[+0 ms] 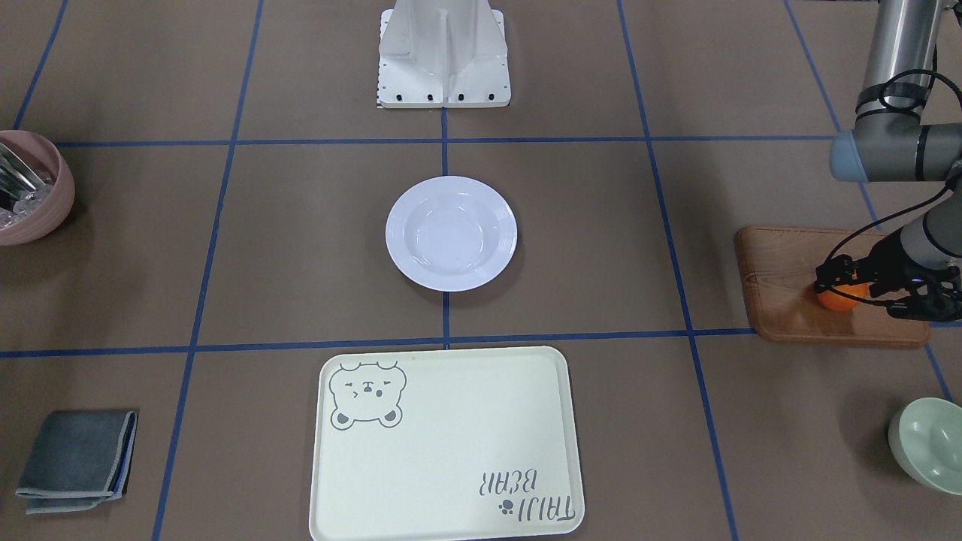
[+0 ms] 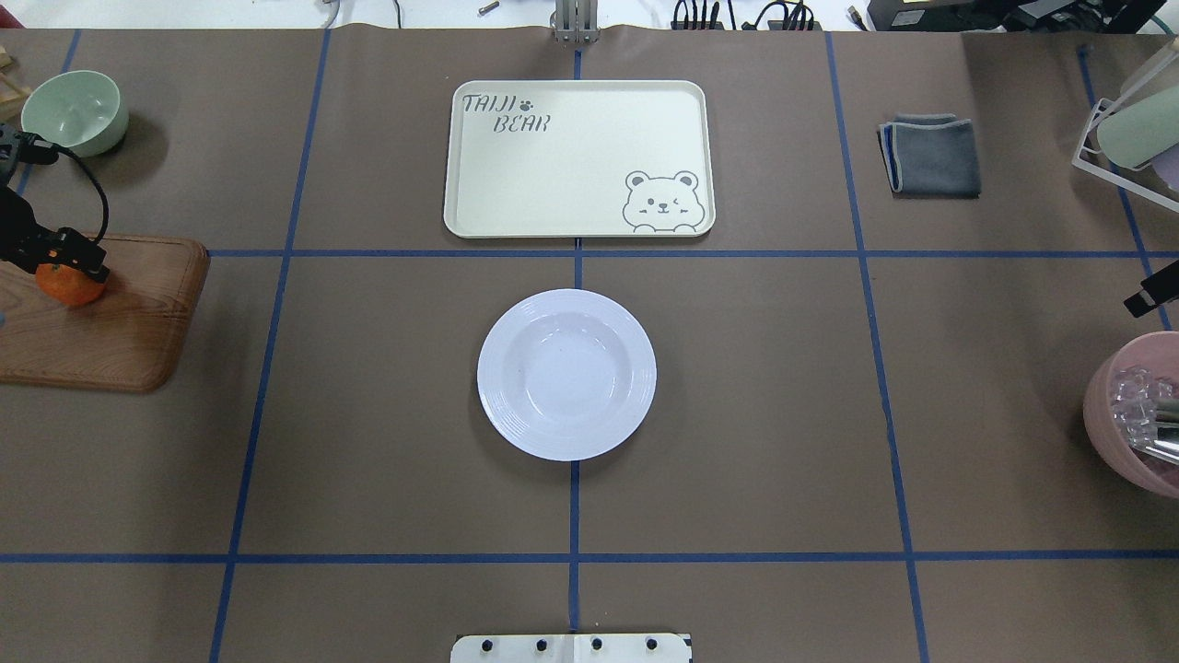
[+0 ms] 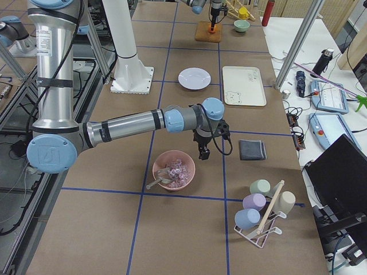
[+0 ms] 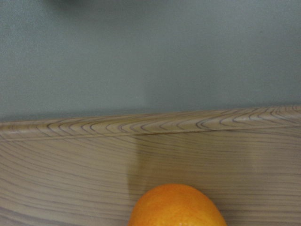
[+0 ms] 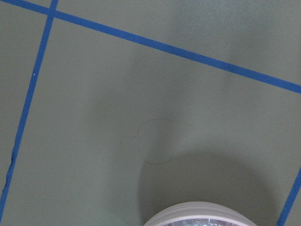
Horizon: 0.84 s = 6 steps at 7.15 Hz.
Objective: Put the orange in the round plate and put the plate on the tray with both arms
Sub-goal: 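Lower the left gripper onto the orange on the wooden board and grasp it, then carry the orange onto the white plate with the left gripper while the right arm approaches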
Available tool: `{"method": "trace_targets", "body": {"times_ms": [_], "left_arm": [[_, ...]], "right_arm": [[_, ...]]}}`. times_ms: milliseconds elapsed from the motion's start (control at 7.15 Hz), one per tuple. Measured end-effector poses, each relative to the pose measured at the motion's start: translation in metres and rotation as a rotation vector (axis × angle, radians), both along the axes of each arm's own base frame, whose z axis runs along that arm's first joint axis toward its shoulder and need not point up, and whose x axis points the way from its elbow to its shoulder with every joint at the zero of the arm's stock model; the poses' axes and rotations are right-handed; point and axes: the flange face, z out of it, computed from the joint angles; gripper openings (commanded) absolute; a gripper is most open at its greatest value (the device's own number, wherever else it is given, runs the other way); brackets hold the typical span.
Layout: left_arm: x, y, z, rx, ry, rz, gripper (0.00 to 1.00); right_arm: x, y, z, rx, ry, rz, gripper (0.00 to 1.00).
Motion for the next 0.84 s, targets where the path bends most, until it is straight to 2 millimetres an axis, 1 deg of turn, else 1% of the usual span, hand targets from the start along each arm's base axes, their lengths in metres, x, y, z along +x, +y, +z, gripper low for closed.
{"method": "trace_targets", "body": {"times_ms": [140, 280, 420, 559, 699, 839], "left_arm": [[0.002, 0.0, -0.001, 0.001, 0.0, 0.003, 0.79], [0.004, 0.0, -0.001, 0.002, 0.001, 0.006, 0.23], [0.005, 0.0, -0.001, 0.001, 0.0, 0.007, 0.0], [0.005, 0.0, -0.001, 0.001, 0.001, 0.007, 0.0], [0.007, -0.003, -0.009, 0.004, 0.008, 0.002, 0.0], [0.013, -0.011, -0.035, -0.009, 0.038, -0.031, 0.0]], "right_arm": [[0.0, -0.001, -0.001, 0.002, -0.003, -0.001, 1.0], [-0.001, -0.003, -0.003, 0.006, -0.005, -0.002, 1.0], [-0.002, -0.004, -0.005, 0.011, -0.006, -0.003, 1.0], [-0.002, -0.005, -0.007, 0.014, -0.007, -0.003, 1.0], [-0.002, -0.005, -0.008, 0.017, -0.007, -0.003, 1.0], [-0.002, -0.005, -0.01, 0.021, -0.005, -0.002, 1.0]]}}
